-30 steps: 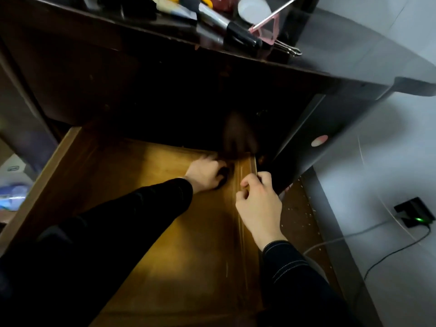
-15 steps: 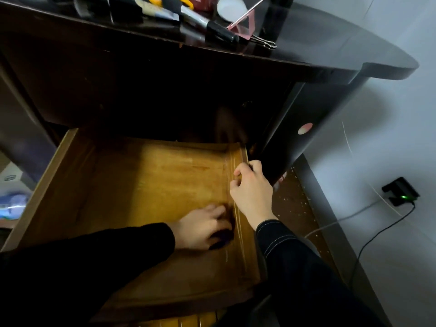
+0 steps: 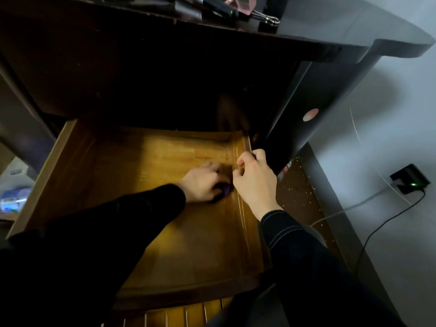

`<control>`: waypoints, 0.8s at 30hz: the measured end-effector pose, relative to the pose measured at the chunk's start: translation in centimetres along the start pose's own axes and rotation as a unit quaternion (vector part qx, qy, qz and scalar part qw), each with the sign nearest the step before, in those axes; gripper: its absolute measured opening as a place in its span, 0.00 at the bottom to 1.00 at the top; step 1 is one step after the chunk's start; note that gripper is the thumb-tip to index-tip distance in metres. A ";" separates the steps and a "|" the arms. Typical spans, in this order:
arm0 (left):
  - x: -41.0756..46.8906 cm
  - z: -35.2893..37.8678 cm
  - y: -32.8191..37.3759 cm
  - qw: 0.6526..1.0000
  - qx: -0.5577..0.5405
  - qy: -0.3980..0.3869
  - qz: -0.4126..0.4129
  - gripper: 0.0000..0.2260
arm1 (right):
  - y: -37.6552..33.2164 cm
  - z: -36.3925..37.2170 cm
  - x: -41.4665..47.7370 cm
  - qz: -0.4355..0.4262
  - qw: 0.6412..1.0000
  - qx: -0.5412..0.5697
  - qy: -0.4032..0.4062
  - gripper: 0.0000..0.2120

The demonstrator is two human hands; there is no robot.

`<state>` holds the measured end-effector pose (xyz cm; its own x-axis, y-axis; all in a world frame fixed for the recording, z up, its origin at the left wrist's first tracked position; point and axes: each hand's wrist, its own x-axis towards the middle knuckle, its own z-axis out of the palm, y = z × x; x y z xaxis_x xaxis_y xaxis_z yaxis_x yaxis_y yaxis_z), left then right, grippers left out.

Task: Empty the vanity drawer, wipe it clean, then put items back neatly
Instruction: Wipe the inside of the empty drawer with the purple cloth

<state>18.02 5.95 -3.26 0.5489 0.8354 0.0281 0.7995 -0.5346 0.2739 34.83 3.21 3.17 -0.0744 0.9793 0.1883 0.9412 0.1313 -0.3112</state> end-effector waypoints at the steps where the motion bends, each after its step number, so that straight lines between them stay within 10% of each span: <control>1: 1.5 -0.2 -0.9 0.999 0.003 0.020 -0.032 0.18 | 0.1 0.1 0.1 -0.001 1.000 0.000 0.001 0.06; 9: 7.0 0.9 -2.2 0.984 0.002 0.083 -0.155 0.17 | 0.3 0.4 0.3 -0.001 1.000 0.008 0.004 0.06; 24: -8.0 2.1 7.5 0.969 0.041 -0.107 0.218 0.19 | -0.1 0.1 -0.1 -0.001 1.000 -0.019 -0.004 0.05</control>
<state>20.12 -5.04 -3.46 0.8696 0.4876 -0.0779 0.4927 -0.8464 0.2023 34.70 3.16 3.07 -0.0786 0.9802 0.1817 0.9530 0.1274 -0.2750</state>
